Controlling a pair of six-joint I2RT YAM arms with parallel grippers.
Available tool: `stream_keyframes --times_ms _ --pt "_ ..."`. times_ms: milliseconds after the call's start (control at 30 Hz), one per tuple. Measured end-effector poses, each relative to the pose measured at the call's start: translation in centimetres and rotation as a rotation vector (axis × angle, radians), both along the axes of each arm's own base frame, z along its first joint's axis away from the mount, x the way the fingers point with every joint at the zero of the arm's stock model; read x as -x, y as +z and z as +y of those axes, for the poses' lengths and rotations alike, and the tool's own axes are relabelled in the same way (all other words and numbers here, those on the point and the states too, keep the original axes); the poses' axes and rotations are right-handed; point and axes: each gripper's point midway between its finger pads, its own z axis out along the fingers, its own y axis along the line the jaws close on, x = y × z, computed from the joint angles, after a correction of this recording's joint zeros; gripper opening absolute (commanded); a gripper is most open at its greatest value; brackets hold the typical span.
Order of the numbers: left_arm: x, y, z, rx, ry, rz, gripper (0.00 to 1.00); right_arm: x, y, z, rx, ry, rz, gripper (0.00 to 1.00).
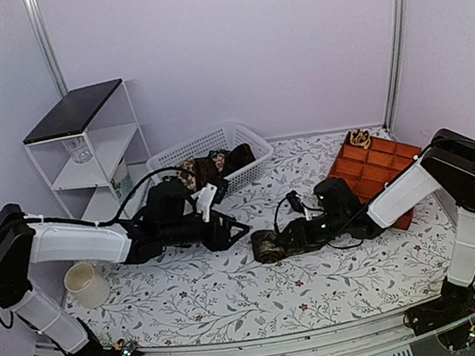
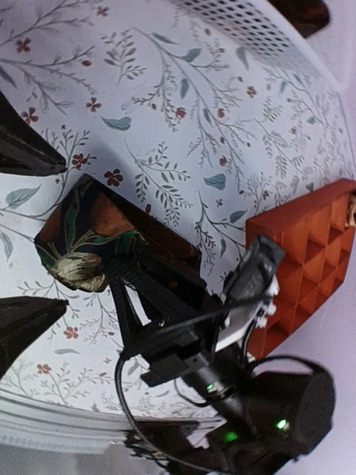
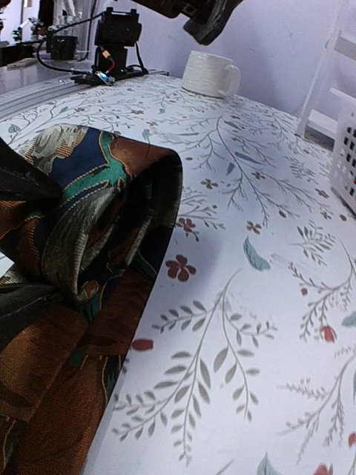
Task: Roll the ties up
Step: Roll the tie at the center of the board.
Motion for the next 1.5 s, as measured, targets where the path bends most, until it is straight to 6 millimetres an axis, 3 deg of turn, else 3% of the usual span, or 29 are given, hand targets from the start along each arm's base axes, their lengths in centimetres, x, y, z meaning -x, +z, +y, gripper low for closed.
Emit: stream_keyframes --times_ms 133,300,533,633,933,1267,1500 --pt "1.3 0.6 0.2 -0.067 -0.158 -0.195 0.69 0.3 0.2 1.5 -0.046 0.082 0.008 0.38" --pt "3.9 -1.7 0.7 -0.137 -0.361 -0.326 0.84 0.4 0.6 2.9 -0.087 0.136 0.016 0.37" --pt "3.6 -6.4 0.3 -0.235 -0.457 -0.362 0.91 0.6 0.6 3.3 -0.104 0.159 0.021 0.37" --pt "3.0 -7.5 -0.3 -0.256 -0.473 -0.366 0.91 0.7 0.5 3.4 -0.106 0.165 0.028 0.37" --pt "0.1 -7.5 -1.2 -0.304 -0.41 -0.446 0.91 0.9 0.4 3.5 -0.116 0.173 0.043 0.37" --pt "0.5 -6.3 -0.5 -0.316 -0.504 -0.555 0.91 0.4 0.4 3.9 -0.119 0.175 0.034 0.37" --pt "-1.1 -5.6 1.0 -0.364 -0.606 -0.632 0.93 0.2 0.5 4.0 -0.118 0.176 0.021 0.37"
